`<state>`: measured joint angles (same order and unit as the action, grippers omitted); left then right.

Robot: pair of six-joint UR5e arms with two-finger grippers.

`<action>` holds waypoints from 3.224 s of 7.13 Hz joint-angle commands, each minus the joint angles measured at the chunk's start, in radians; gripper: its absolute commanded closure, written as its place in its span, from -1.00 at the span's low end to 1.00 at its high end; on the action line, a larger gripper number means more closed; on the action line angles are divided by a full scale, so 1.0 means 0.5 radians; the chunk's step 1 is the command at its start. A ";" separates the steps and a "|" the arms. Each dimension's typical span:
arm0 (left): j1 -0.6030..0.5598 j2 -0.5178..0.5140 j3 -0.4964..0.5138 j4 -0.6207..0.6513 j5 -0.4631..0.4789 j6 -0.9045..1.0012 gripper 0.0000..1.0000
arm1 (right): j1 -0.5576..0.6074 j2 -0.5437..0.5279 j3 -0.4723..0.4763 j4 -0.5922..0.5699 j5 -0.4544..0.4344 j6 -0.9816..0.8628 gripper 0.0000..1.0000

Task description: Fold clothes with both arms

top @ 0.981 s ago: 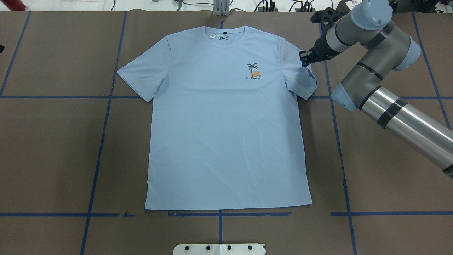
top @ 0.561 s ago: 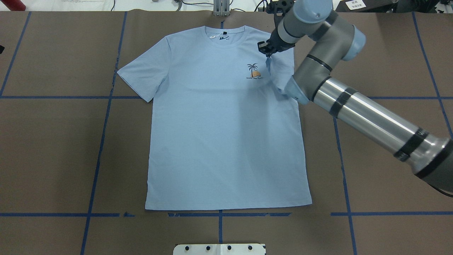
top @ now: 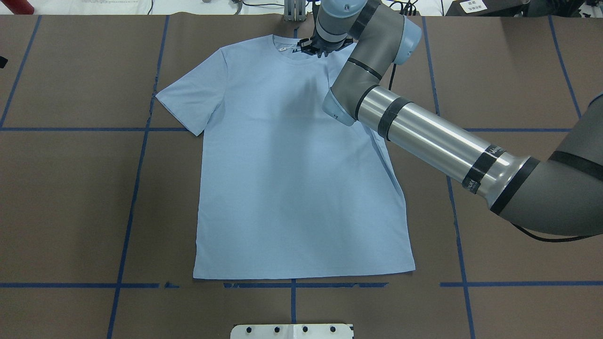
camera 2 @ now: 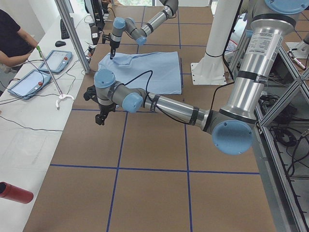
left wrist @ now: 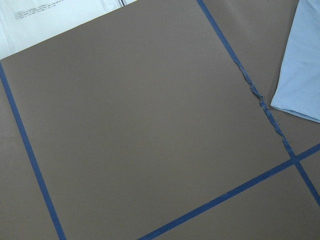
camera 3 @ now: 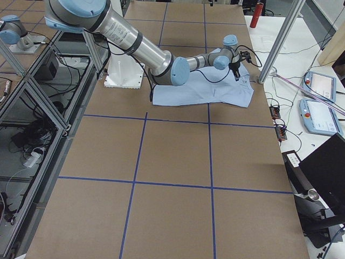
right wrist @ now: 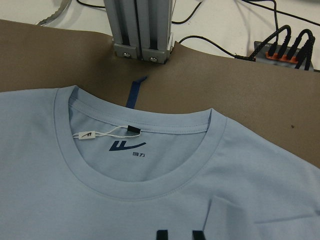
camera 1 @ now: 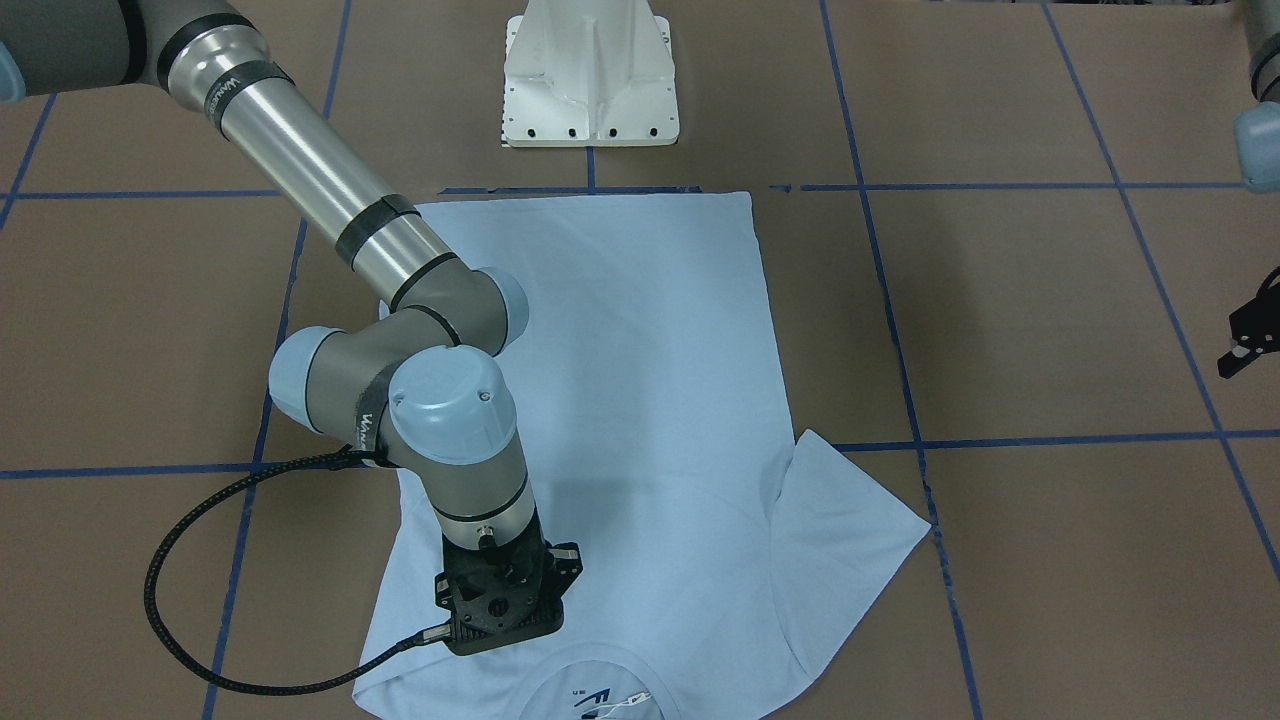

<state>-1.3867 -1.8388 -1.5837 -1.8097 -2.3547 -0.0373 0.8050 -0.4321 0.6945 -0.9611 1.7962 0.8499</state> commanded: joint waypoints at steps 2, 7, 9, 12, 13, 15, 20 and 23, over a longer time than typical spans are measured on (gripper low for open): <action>0.003 -0.013 0.020 -0.001 0.000 -0.008 -1.00 | -0.003 -0.035 0.028 -0.001 -0.037 0.000 -1.00; 0.003 -0.035 -0.026 -0.004 -0.018 -0.229 -1.00 | -0.024 -0.543 0.849 -0.589 0.012 -0.055 -1.00; 0.003 -0.035 -0.029 -0.004 -0.021 -0.229 -1.00 | -0.064 -0.587 1.010 -1.024 0.009 -0.205 -1.00; 0.003 -0.035 -0.017 -0.004 -0.021 -0.226 -1.00 | -0.153 -0.593 1.010 -1.136 0.012 -0.282 -1.00; 0.003 -0.035 -0.011 -0.004 -0.021 -0.226 -1.00 | -0.153 -0.587 1.016 -1.213 0.016 -0.286 -1.00; 0.003 -0.032 -0.020 -0.004 -0.021 -0.226 -1.00 | -0.153 -0.599 1.013 -1.284 0.006 -0.344 -1.00; 0.006 -0.035 -0.023 -0.004 -0.086 -0.226 -1.00 | -0.153 -0.642 1.007 -1.321 0.003 -0.350 -1.00; 0.006 -0.032 -0.023 -0.004 -0.089 -0.226 -1.00 | -0.153 -0.633 1.007 -1.321 0.006 -0.344 -1.00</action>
<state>-1.3846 -1.8548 -1.5953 -1.8116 -2.3986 -0.1503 0.7286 -0.7482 1.1980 -1.6214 1.7991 0.6767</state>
